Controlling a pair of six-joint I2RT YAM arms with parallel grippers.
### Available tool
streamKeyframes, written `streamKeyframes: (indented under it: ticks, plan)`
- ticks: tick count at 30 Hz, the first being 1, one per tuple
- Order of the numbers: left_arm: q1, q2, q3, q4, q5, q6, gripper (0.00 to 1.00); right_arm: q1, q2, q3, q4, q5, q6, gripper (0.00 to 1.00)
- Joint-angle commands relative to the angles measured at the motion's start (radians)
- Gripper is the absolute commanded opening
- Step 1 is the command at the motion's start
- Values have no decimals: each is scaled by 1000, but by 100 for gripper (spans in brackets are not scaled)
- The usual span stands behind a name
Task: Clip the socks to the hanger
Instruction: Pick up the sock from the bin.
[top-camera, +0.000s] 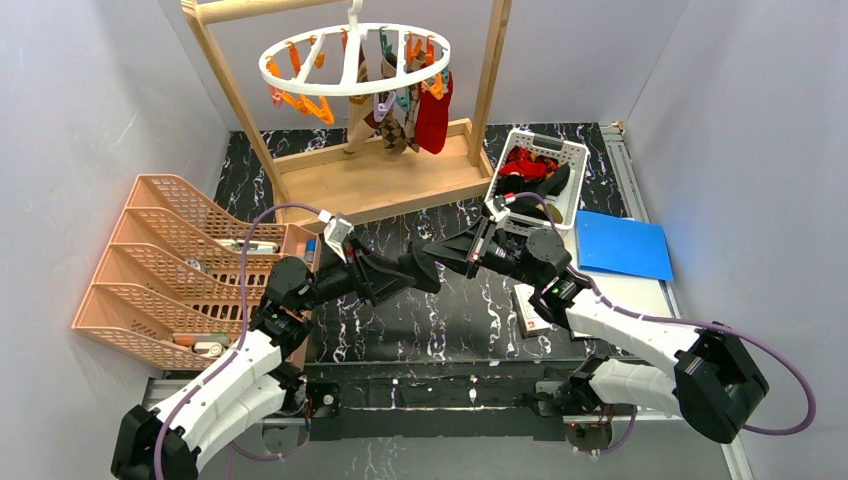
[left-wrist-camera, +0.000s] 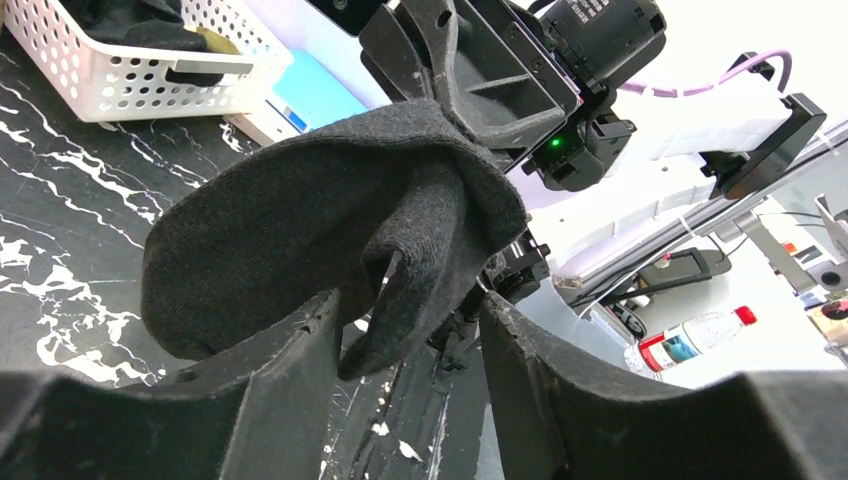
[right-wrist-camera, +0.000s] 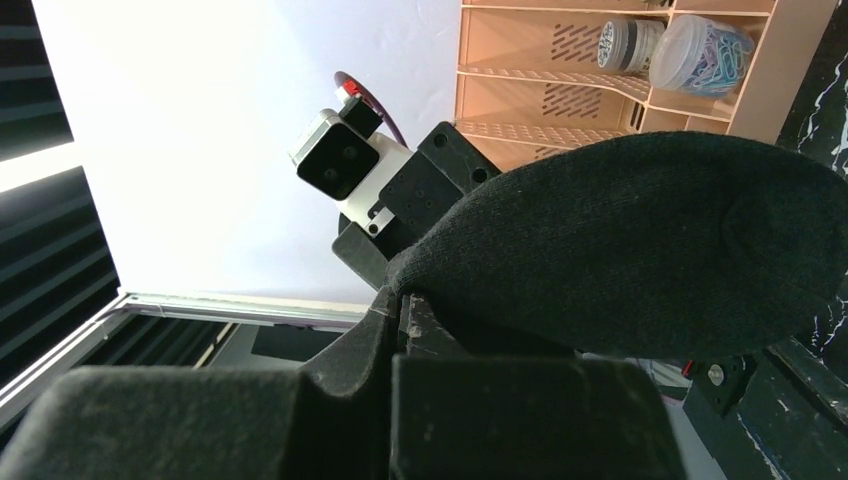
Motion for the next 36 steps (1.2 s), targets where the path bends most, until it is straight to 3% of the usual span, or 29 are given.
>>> streamKeyframes:
  ticks: [1, 7, 8, 9, 12, 14, 15, 16, 22, 27, 30, 36]
  plan:
    - [-6, -7, 18, 45, 32, -25, 44, 15, 6, 45, 69, 19, 0, 1]
    - [-6, -12, 29, 52, 44, -36, 12, 22, 10, 51, 82, 6, -24, 1]
    - [-6, -15, 30, 52, 41, -41, 5, 21, 6, 57, 78, -2, -45, 5]
    - [-6, -18, 30, 52, 38, -47, 0, 22, -2, 65, 62, -8, -72, 18]
    - [-6, -38, 24, 40, 16, -89, 0, 22, -61, 94, -82, 6, -179, 63]
    - [-6, -61, 27, -16, -17, -115, 0, 22, -118, 139, -248, 49, -282, 80]
    - [-6, -75, 37, -69, -43, -123, 0, 22, -149, 163, -343, 74, -335, 94]
    - [-6, -89, 50, -136, -64, -130, 0, 21, -178, 193, -436, 106, -394, 98]
    - [-6, -164, 139, -498, -191, -188, 0, 22, -322, 360, -843, 318, -845, 99]
    - [-6, -141, 210, -750, -304, -349, 0, 23, -295, 458, -1018, 254, -1218, 91]
    - [-6, -113, 214, -762, -298, -492, 0, 36, -263, 473, -1028, 188, -1322, 86]
    - [-6, -137, 219, -757, -385, -757, 0, 146, -271, 395, -872, 173, -1529, 77]
